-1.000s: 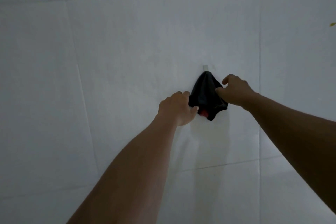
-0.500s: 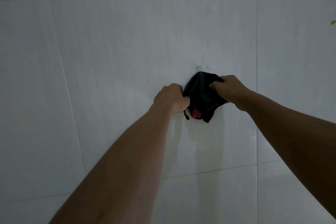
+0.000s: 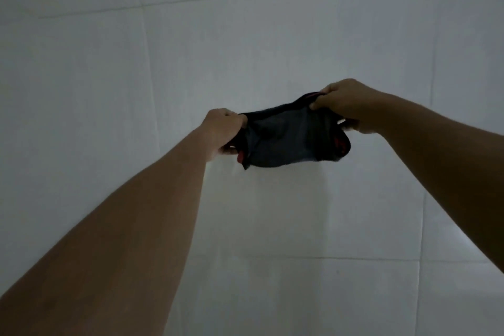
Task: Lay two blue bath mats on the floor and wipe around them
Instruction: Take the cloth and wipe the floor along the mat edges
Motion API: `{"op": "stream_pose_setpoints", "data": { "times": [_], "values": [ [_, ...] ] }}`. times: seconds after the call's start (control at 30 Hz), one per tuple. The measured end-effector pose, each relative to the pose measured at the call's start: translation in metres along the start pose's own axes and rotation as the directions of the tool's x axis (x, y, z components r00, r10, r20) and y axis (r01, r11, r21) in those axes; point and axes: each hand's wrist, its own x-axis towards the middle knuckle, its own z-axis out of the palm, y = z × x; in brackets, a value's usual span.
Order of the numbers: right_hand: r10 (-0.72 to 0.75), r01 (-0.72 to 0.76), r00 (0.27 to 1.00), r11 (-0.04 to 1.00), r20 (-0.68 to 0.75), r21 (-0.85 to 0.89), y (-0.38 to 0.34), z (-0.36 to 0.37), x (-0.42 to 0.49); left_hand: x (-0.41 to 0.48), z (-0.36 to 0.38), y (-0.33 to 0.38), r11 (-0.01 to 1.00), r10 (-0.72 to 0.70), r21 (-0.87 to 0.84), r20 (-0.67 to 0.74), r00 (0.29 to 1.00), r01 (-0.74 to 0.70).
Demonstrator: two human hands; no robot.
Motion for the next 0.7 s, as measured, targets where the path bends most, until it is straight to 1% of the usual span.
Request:
{"op": "stream_pose_setpoints", "data": {
  "times": [0.07,0.13,0.23,0.3,0.4,0.47,0.5,0.6,0.7],
  "values": [
    [0.083,-0.073,0.986,0.995,0.144,-0.073,0.006,0.03,0.004,-0.016,-0.03,-0.025,0.988,-0.137,0.079,0.012,0.991,0.135],
    [0.163,-0.132,0.944,0.983,0.285,-0.124,0.015,0.069,0.006,-0.035,-0.059,-0.055,0.957,-0.256,0.138,-0.012,0.967,0.255],
    [0.22,-0.168,0.852,0.974,0.475,-0.15,0.026,0.149,0.002,-0.07,-0.106,-0.104,0.9,-0.389,0.162,-0.124,0.913,0.405],
    [0.22,-0.175,0.784,0.976,0.58,-0.133,0.026,0.211,-0.011,-0.097,-0.143,-0.135,0.854,-0.468,0.142,-0.215,0.857,0.501],
    [0.169,-0.161,0.652,0.983,0.739,-0.083,0.005,0.309,-0.042,-0.142,-0.206,-0.172,0.79,-0.558,0.07,-0.327,0.763,0.608],
    [0.122,-0.153,0.558,0.987,0.821,-0.043,-0.013,0.356,-0.062,-0.164,-0.238,-0.187,0.769,-0.596,0.013,-0.345,0.725,0.639],
    [0.084,-0.143,0.496,0.99,0.864,-0.014,-0.028,0.385,-0.077,-0.18,-0.259,-0.192,0.762,-0.609,-0.021,-0.362,0.706,0.647],
    [-0.031,-0.089,0.356,0.994,0.934,0.067,-0.082,0.454,-0.119,-0.222,-0.315,-0.196,0.75,-0.642,-0.136,-0.382,0.665,0.647],
    [-0.137,-0.012,0.21,0.99,0.968,0.143,-0.14,0.497,-0.164,-0.27,-0.366,-0.186,0.758,-0.639,-0.211,-0.429,0.638,0.617]
  ]
}}
